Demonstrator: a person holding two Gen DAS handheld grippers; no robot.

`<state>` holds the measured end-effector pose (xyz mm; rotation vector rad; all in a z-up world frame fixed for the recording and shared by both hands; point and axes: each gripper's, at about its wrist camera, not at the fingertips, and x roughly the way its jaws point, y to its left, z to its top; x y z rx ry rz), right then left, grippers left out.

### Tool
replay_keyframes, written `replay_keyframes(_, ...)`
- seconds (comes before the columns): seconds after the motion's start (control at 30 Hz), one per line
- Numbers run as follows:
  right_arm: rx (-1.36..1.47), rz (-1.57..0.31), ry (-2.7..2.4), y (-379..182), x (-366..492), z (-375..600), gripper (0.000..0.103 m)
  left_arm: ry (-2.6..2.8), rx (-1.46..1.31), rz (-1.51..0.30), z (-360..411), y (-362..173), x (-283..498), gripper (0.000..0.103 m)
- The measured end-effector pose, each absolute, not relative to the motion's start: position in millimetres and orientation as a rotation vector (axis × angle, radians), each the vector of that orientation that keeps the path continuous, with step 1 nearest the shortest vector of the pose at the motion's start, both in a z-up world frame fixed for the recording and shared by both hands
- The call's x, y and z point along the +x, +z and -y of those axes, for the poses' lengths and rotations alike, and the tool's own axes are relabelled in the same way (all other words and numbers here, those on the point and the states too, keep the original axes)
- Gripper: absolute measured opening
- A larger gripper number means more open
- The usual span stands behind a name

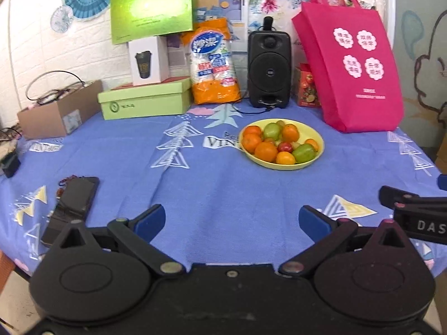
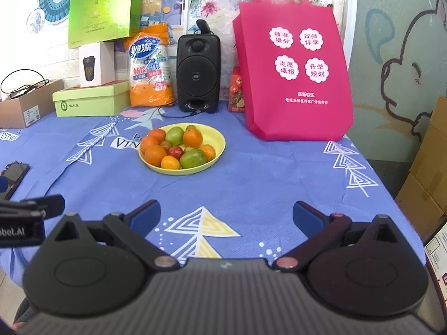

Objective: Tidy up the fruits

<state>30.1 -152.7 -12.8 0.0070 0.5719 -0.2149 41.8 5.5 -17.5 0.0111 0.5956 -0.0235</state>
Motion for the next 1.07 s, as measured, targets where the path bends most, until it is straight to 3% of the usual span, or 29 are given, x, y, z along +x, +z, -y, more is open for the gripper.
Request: replay_keyframes(1.07,-0.03,-0.617,-0.186,-25.9,33.5,151.3,0.103,0.014,0.159,-0.518,4.7,-22.9,28.1,0.103)
